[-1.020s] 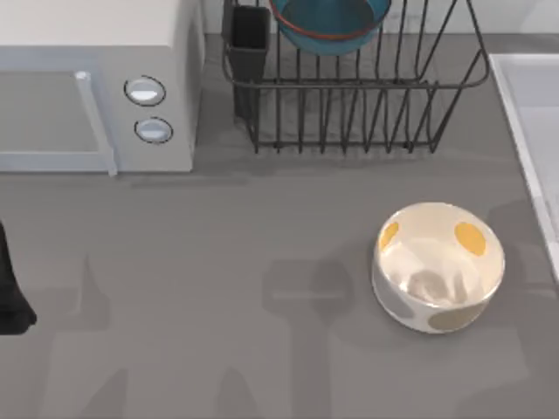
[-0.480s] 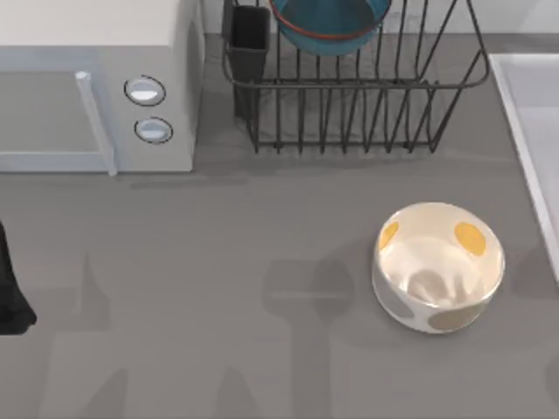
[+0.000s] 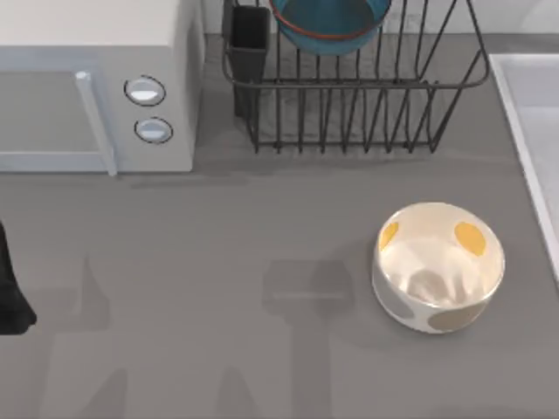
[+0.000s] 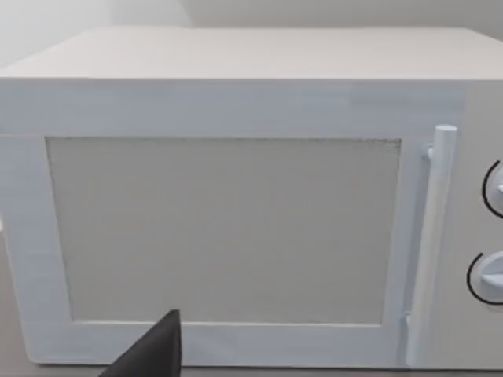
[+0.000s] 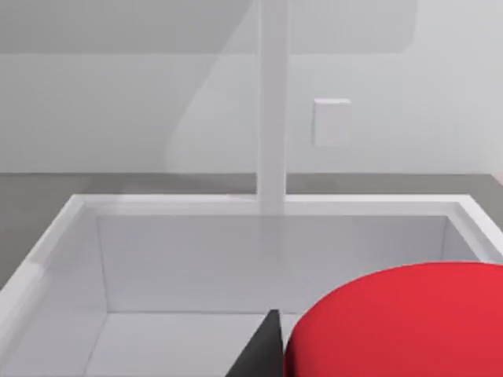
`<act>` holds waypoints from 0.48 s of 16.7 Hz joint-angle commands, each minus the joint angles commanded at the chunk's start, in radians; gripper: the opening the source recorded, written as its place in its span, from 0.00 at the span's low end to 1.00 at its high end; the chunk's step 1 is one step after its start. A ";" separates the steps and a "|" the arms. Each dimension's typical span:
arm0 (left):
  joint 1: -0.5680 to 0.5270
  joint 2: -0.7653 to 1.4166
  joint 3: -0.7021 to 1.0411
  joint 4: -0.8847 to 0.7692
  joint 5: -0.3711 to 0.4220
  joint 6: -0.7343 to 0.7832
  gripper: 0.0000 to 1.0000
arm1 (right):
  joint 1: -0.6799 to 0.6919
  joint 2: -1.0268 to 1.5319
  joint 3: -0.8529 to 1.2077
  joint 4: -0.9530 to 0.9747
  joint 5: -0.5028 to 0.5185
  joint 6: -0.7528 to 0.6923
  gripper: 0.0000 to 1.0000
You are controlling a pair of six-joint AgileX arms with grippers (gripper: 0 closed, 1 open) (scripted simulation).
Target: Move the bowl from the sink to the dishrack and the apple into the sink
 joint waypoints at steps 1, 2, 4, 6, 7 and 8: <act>0.000 0.000 0.000 0.000 0.000 0.000 1.00 | 0.000 0.002 0.000 0.003 0.000 0.000 0.00; 0.000 0.000 0.000 0.000 0.000 0.000 1.00 | 0.000 0.002 0.000 0.003 0.000 0.000 0.00; 0.000 0.000 0.000 0.000 0.000 0.000 1.00 | 0.000 0.002 0.000 0.003 0.000 0.000 0.00; 0.000 0.000 0.000 0.000 0.000 0.000 1.00 | 0.000 0.002 0.000 0.003 0.000 0.000 0.15; 0.000 0.000 0.000 0.000 0.000 0.000 1.00 | 0.000 0.002 0.000 0.003 0.000 0.000 0.23; 0.000 0.000 0.000 0.000 0.000 0.000 1.00 | 0.000 0.002 0.000 0.003 0.000 0.000 0.30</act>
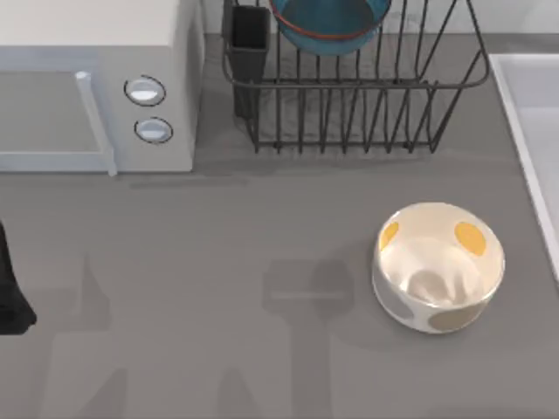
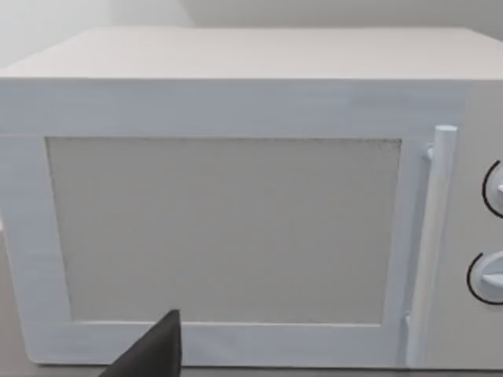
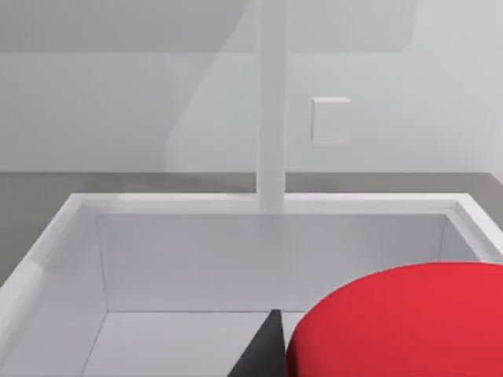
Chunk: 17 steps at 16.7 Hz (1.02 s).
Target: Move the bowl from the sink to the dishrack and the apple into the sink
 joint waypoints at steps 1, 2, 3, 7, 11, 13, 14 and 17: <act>0.000 0.000 0.000 0.000 0.000 0.000 1.00 | 0.000 0.000 0.000 0.000 0.000 0.000 0.38; 0.000 0.000 0.000 0.000 0.000 0.000 1.00 | 0.000 0.000 0.000 0.000 0.000 0.000 0.45; 0.000 0.000 0.000 0.000 0.000 0.000 1.00 | 0.000 0.000 0.000 0.000 0.000 0.000 0.53; 0.000 0.000 0.000 0.000 0.000 0.000 1.00 | 0.000 0.000 0.000 0.000 0.000 0.000 0.83; 0.000 0.000 0.000 0.000 0.000 0.000 1.00 | 0.000 0.000 0.000 0.000 0.000 0.000 1.00; 0.000 0.000 0.000 0.000 0.000 0.000 1.00 | 0.000 0.000 0.000 0.000 0.000 0.000 1.00; 0.000 0.000 0.000 0.000 0.000 0.000 1.00 | 0.000 0.000 0.000 0.000 0.000 0.000 1.00; 0.000 0.000 0.000 0.000 0.000 0.000 1.00 | 0.000 0.000 0.000 0.000 0.000 0.000 1.00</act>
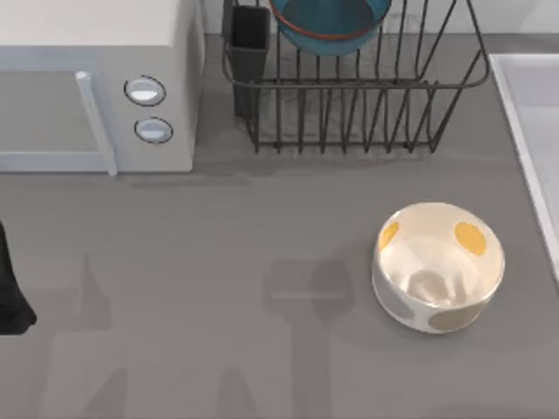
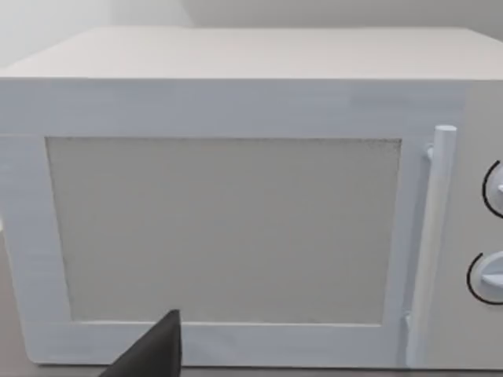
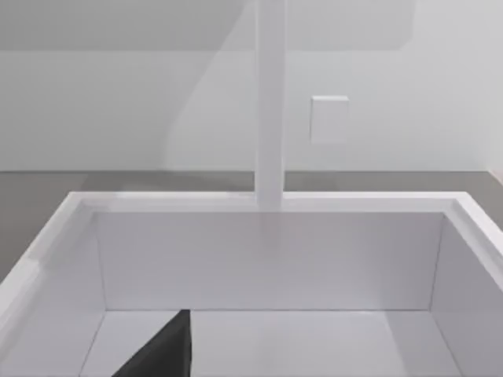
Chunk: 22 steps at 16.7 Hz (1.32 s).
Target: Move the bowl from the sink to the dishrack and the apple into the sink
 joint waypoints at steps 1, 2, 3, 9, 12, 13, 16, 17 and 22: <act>0.000 0.000 0.000 0.000 0.000 0.000 1.00 | 0.001 0.000 0.001 0.000 0.000 0.000 1.00; 0.000 0.000 0.000 0.000 0.000 0.000 1.00 | 0.001 0.000 0.001 0.000 0.000 0.000 1.00; 0.000 0.000 0.000 0.000 0.000 0.000 1.00 | 0.002 -0.008 0.000 -0.007 0.003 0.000 1.00; 0.000 0.000 0.000 0.000 0.000 0.000 1.00 | 0.064 -0.263 -0.050 -0.210 0.069 -0.007 1.00; 0.000 0.000 0.000 0.000 0.000 0.000 1.00 | 0.124 -0.524 -0.108 -0.408 0.123 -0.007 1.00; 0.000 0.000 0.000 0.000 0.000 0.000 1.00 | 0.147 -0.626 -0.132 -0.485 0.143 -0.007 1.00; 0.000 0.000 0.000 0.000 0.000 0.000 1.00 | 0.221 -0.965 -0.213 -0.740 0.210 -0.004 1.00; 0.000 0.000 0.000 0.000 0.000 0.000 1.00 | 0.247 -1.084 -0.241 -0.831 0.234 -0.003 1.00; 0.000 0.000 0.000 0.000 0.000 0.000 1.00 | 0.375 -1.664 -0.377 -1.274 0.353 -0.001 1.00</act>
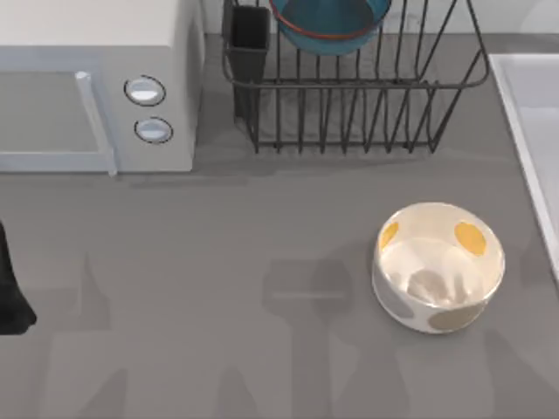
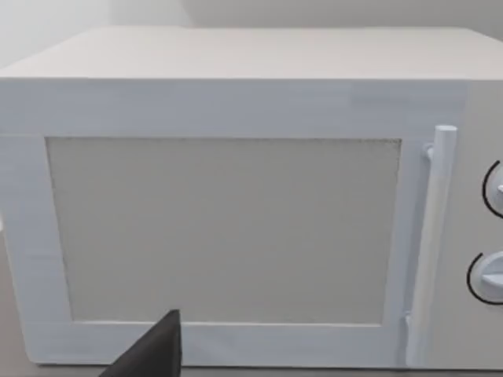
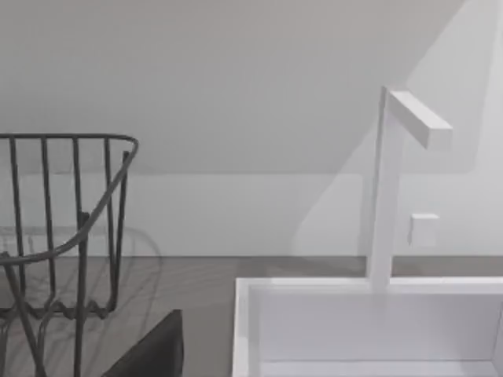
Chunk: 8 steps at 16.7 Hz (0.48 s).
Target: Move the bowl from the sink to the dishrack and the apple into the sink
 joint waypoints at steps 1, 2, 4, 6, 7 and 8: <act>0.000 0.000 0.000 0.000 0.000 0.000 1.00 | 0.024 -0.101 -0.022 -0.078 0.022 -0.001 1.00; 0.000 0.000 0.000 0.000 0.000 0.000 1.00 | 0.047 -0.193 -0.042 -0.151 0.043 -0.002 1.00; 0.000 0.000 0.000 0.000 0.000 0.000 1.00 | 0.088 -0.346 -0.075 -0.278 0.081 -0.005 1.00; 0.000 0.000 0.000 0.000 0.000 0.000 1.00 | 0.122 -0.457 -0.097 -0.376 0.112 -0.009 1.00; 0.000 0.000 0.000 0.000 0.000 0.000 1.00 | 0.135 -0.497 -0.104 -0.411 0.123 -0.010 1.00; 0.000 0.000 0.000 0.000 0.000 0.000 1.00 | 0.144 -0.526 -0.109 -0.438 0.132 -0.012 1.00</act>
